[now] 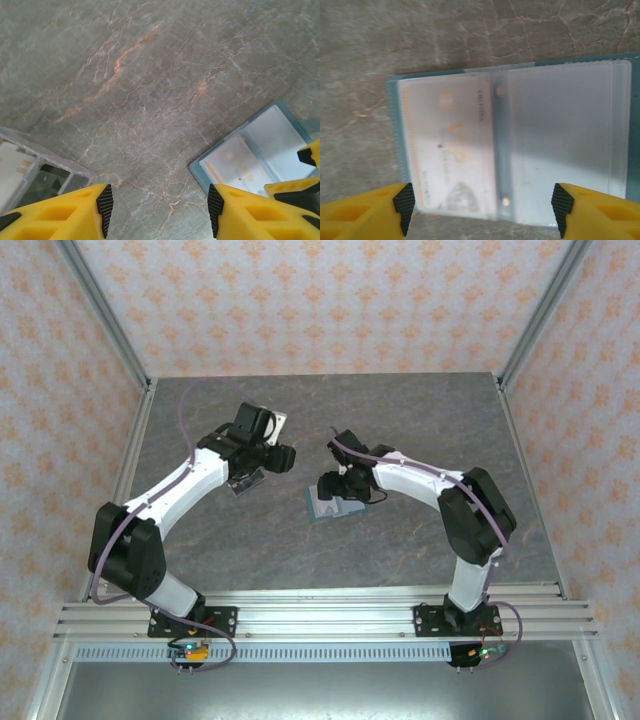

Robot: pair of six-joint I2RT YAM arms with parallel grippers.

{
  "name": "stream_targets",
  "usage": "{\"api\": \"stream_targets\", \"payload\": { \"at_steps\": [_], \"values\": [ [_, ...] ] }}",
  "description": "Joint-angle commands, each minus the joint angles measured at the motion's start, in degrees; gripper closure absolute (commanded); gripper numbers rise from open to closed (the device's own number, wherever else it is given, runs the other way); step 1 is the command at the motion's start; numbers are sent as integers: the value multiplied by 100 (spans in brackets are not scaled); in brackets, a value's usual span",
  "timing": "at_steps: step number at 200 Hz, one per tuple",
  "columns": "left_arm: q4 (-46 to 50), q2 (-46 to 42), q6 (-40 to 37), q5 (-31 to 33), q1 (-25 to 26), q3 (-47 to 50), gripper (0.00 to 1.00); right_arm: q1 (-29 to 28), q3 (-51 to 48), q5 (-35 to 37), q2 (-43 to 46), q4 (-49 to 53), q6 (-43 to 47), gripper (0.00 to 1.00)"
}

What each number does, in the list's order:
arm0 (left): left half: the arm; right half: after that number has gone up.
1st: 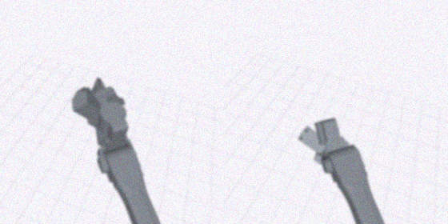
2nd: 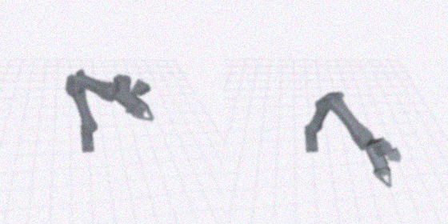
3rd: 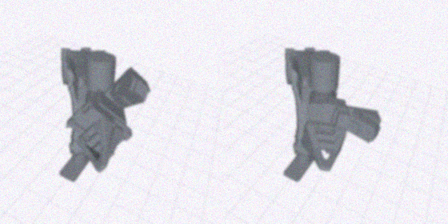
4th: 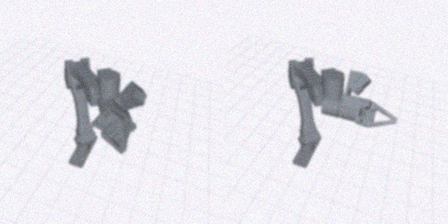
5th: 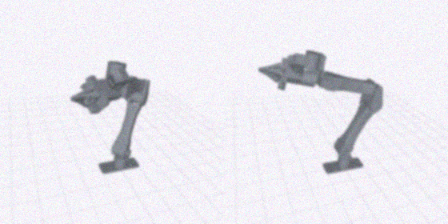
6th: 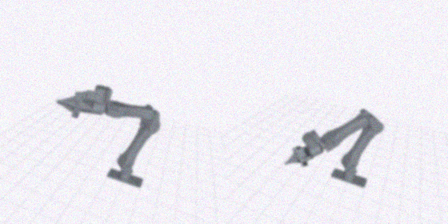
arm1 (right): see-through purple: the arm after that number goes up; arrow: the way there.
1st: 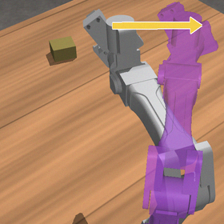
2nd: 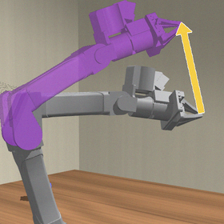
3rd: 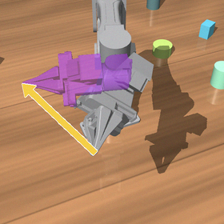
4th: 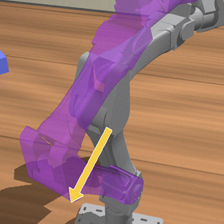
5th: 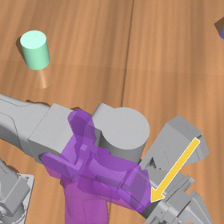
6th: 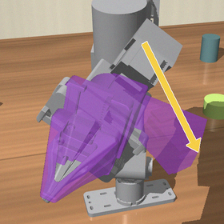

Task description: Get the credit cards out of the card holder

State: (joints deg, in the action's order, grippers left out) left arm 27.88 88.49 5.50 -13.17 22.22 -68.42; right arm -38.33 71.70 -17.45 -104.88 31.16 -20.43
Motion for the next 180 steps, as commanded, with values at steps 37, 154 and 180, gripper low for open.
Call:
{"api": "stream_targets", "payload": {
  "at_steps": [37, 154, 180],
  "values": [
    [-423, 246, 1506, 723, 531, 575, 44, -42, 272, 620, -482, 511, 180, 34],
    [-1476, 654, 3834, -221, 1070, 1015, 59, 88, 28, 527, -725, 262, 127, 50],
    [-1842, 941, 4203, -623, 1074, 1011, 64, 131, -20, 440, -721, 198, 129, 51]
  ]
}}
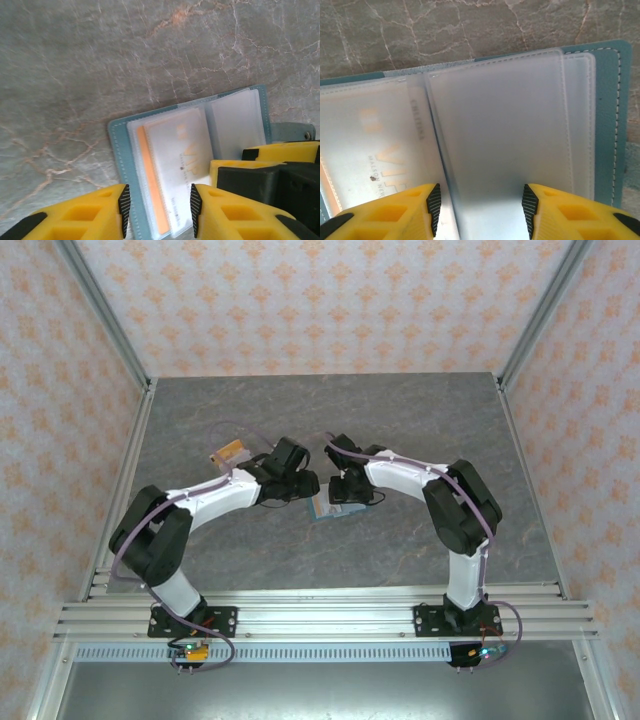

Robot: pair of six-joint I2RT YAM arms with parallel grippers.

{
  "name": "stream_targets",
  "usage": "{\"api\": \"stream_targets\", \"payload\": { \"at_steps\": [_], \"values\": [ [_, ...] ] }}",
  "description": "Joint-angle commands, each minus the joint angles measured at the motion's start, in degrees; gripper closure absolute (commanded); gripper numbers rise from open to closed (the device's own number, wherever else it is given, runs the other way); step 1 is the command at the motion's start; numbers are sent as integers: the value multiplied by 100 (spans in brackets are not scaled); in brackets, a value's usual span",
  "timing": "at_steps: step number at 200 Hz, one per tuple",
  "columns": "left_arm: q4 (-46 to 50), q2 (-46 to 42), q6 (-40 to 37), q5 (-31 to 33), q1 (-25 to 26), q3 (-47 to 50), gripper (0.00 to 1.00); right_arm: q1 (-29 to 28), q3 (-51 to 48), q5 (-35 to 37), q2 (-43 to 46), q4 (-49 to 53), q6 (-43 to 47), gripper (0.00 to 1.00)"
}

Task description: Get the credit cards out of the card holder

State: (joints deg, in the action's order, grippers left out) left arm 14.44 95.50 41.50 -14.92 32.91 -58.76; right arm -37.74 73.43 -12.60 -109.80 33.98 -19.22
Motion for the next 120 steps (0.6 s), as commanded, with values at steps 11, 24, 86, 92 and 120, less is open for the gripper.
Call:
{"api": "stream_targets", "payload": {
  "at_steps": [11, 24, 86, 92, 120],
  "values": [
    [-623, 371, 732, -545, 6, 39, 66, 82, -215, -52, -216, -100, 16, 51],
    [-737, 478, 849, -600, 12, 49, 67, 80, -231, -50, -212, -107, 24, 51],
    [-329, 746, 978, -376, 5, -83, 70, 80, -275, 20, -211, -128, 25, 53],
    [-326, 767, 999, -378, 5, -72, 70, 82, -284, 26, -215, -137, 28, 53],
    [-299, 890, 996, -511, 6, -176, 70, 78, -298, 56, -216, -145, 33, 53]
  ]
}}
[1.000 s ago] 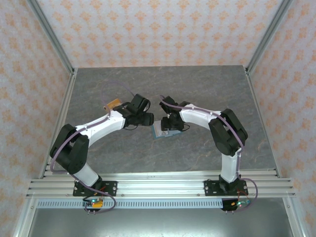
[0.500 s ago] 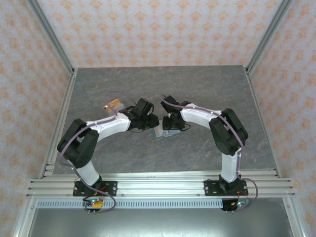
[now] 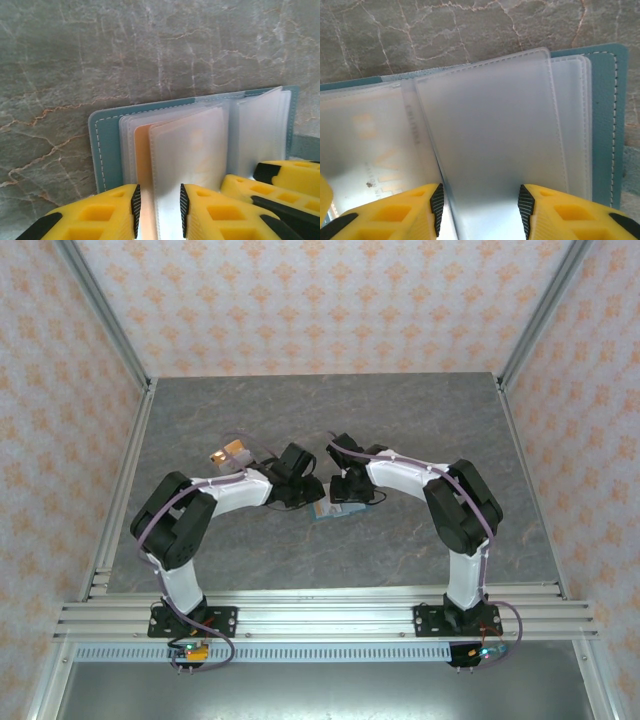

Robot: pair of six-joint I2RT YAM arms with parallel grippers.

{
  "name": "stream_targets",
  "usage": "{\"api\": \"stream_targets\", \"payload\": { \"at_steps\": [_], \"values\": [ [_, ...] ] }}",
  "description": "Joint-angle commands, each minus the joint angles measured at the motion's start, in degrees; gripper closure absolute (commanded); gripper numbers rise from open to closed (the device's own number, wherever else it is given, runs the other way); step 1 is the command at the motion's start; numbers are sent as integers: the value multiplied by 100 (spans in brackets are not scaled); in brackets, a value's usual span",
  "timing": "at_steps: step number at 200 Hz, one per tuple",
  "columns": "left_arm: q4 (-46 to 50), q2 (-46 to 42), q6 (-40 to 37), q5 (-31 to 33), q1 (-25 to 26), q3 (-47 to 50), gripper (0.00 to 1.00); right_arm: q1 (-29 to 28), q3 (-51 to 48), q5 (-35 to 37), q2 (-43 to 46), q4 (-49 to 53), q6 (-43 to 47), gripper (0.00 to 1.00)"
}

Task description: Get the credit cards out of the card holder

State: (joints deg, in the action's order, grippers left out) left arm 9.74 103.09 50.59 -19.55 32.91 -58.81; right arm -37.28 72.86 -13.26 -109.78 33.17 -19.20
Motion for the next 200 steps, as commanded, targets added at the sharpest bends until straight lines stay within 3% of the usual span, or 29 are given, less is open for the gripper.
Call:
{"api": "stream_targets", "payload": {
  "at_steps": [1, 103, 146, 200],
  "values": [
    [174, 137, 89, -48, 10, -178, 70, 34, -244, 117, -223, -65, 26, 53],
    [12, 214, 30, -339, 5, -333, 76, 36, -285, 77, -235, -97, 6, 54],
    [64, 247, -69, -350, 5, -371, 86, 55, -295, -74, -130, -125, -13, 54],
    [1372, -153, -1253, 286, -9, -532, 99, 256, -489, -940, 735, -468, 17, 48]
  ]
}}
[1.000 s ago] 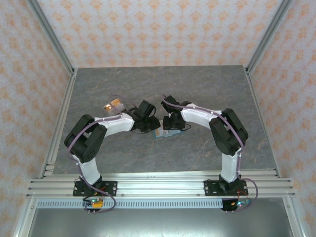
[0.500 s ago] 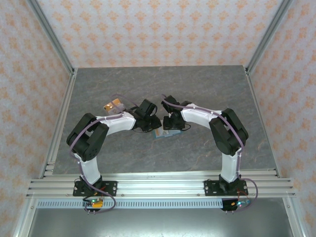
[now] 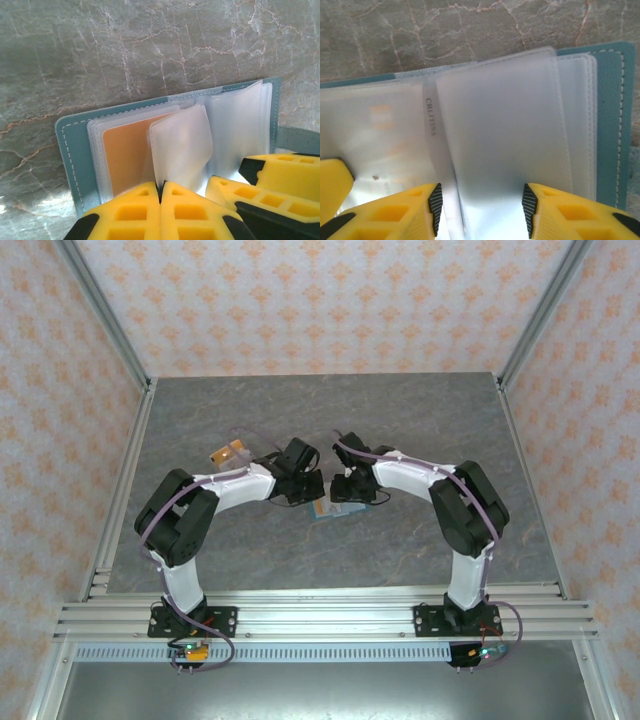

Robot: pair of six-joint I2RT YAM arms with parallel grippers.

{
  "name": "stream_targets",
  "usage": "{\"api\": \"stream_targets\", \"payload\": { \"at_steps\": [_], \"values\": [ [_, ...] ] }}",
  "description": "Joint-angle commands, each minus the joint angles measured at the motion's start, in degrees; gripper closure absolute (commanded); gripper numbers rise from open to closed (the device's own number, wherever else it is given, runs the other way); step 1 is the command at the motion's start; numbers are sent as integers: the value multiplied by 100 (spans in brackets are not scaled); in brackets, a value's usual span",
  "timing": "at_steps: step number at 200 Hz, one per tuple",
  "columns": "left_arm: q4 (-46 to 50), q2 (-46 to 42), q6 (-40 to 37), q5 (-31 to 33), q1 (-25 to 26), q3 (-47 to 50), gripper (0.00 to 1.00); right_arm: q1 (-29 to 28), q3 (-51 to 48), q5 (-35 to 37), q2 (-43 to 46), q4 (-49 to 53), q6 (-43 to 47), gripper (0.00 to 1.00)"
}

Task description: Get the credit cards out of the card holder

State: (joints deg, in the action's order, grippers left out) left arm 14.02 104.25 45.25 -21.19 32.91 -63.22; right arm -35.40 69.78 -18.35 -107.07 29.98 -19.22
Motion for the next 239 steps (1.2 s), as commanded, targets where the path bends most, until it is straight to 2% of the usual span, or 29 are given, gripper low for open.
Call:
{"api": "stream_targets", "payload": {
  "at_steps": [1, 36, 71, 87, 109, 126, 168, 239],
  "values": [
    [966, -275, -742, 454, -6, -97, 99, 68, -187, -445, 483, -158, 17, 47],
    [1495, -417, -1178, 541, -54, -147, 100, 123, -231, -552, 860, -183, -34, 43],
    [1128, -364, -967, 9, -77, -164, 99, 209, -418, -433, 1179, -333, -257, 42],
    [759, -293, -734, -342, -66, -173, 91, 251, -478, -341, 1295, -335, -305, 42],
    [287, -196, -449, -811, -43, -203, 74, 296, -550, -187, 1462, -317, -345, 42],
    [68, -143, -304, -1015, -3, -264, 67, 321, -595, -65, 1587, -308, -362, 42],
    [-346, -62, 63, -1294, 75, -318, 59, 349, -719, 339, 1874, -330, -455, 43],
    [-989, 174, 720, -1161, 190, -320, 51, 374, -773, 686, 2096, -326, -495, 48]
  ]
}}
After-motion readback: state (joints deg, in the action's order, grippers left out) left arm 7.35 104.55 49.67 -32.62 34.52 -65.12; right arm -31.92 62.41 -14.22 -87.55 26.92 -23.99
